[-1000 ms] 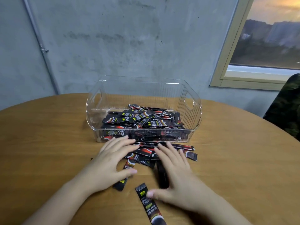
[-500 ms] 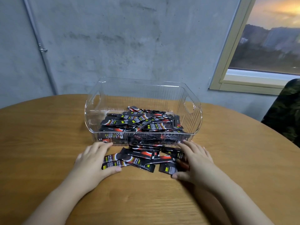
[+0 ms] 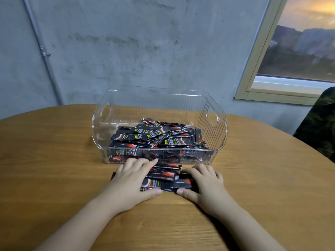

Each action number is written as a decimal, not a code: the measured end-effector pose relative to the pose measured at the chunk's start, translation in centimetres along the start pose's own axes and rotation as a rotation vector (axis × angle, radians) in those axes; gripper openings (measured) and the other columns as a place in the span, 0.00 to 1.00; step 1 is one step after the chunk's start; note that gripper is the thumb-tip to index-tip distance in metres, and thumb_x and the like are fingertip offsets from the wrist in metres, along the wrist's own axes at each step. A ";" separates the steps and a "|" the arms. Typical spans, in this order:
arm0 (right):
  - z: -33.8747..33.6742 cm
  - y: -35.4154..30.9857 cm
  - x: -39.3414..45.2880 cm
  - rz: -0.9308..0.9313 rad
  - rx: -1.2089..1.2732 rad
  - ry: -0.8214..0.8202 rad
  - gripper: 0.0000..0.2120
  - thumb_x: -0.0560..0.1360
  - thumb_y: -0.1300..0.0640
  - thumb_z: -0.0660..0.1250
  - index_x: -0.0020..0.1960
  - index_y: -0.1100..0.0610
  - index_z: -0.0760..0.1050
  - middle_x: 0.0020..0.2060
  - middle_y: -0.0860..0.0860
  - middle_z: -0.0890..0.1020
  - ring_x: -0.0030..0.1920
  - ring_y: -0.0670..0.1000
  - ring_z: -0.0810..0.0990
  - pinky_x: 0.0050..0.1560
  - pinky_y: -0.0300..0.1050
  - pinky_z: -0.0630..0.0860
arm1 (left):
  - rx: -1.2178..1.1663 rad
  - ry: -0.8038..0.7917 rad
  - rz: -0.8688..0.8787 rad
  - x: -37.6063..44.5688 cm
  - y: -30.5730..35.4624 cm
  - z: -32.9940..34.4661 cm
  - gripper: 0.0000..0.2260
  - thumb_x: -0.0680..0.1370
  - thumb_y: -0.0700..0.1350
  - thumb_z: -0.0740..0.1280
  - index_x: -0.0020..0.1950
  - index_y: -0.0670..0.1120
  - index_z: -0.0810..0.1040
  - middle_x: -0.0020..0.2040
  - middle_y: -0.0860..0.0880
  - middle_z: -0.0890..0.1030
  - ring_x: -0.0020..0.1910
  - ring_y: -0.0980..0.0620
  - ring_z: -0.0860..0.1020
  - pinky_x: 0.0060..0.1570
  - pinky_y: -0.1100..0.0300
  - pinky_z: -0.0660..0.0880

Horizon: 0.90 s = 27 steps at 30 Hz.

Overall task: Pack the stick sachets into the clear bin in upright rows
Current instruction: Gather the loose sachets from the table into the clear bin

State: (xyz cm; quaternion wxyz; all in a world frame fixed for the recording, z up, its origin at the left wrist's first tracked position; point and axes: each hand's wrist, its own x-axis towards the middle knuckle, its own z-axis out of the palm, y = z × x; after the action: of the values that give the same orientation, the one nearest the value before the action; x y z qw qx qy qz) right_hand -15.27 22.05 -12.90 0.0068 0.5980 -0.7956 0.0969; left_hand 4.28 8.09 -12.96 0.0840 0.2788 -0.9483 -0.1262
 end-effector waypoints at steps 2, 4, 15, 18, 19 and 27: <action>0.2 -0.3 0.0 -0.003 0.017 0.062 0.46 0.61 0.19 0.34 0.61 0.42 0.71 0.53 0.43 0.73 0.57 0.49 0.71 0.53 0.48 0.61 | 0.021 0.045 -0.008 0.1 -0.1 0.2 0.49 0.60 0.80 0.36 0.76 0.60 0.54 0.66 0.62 0.60 0.65 0.61 0.53 0.64 0.61 0.55; 0.3 -0.3 -0.1 -0.008 -0.036 0.175 0.34 0.69 0.24 0.41 0.52 0.44 0.75 0.43 0.43 0.76 0.45 0.49 0.77 0.44 0.46 0.65 | 0.014 0.078 -0.024 0.0 -0.3 0.4 0.52 0.58 0.81 0.31 0.74 0.59 0.61 0.62 0.61 0.62 0.65 0.61 0.54 0.64 0.60 0.56; -1.3 0.1 -0.7 0.057 -0.052 0.104 0.18 0.78 0.40 0.57 0.58 0.54 0.68 0.51 0.50 0.77 0.54 0.55 0.77 0.45 0.47 0.69 | 0.113 0.210 0.052 -0.6 -1.5 0.0 0.14 0.72 0.54 0.72 0.53 0.49 0.79 0.45 0.56 0.76 0.43 0.54 0.74 0.39 0.60 0.75; -1.8 0.0 -0.4 0.075 -0.110 0.072 0.19 0.79 0.39 0.54 0.58 0.54 0.66 0.53 0.50 0.77 0.54 0.56 0.78 0.43 0.48 0.69 | 0.173 0.172 0.001 -0.5 -1.6 -0.4 0.14 0.67 0.48 0.78 0.48 0.49 0.79 0.41 0.55 0.77 0.39 0.52 0.78 0.29 0.56 0.77; -2.1 -0.1 -0.4 0.091 -0.131 0.059 0.20 0.78 0.38 0.53 0.58 0.53 0.66 0.54 0.49 0.77 0.54 0.56 0.78 0.43 0.48 0.69 | 0.190 0.160 -0.003 -0.4 -1.3 -0.8 0.13 0.70 0.48 0.76 0.51 0.49 0.78 0.44 0.54 0.77 0.42 0.52 0.79 0.33 0.53 0.78; -6.4 -1.0 1.6 0.085 -0.044 0.300 0.20 0.80 0.42 0.54 0.67 0.51 0.65 0.60 0.47 0.75 0.55 0.57 0.78 0.45 0.49 0.71 | 0.195 0.214 0.072 0.3 -0.8 -5.5 0.20 0.68 0.45 0.78 0.57 0.47 0.78 0.51 0.51 0.80 0.46 0.50 0.82 0.40 0.57 0.79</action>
State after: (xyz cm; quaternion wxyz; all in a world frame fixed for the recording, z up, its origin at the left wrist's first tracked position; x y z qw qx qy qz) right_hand -15.44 21.33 -6.29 0.1344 0.5421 -0.8123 0.1678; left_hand 5.71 6.27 -7.91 0.1615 0.2633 -0.9511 0.0000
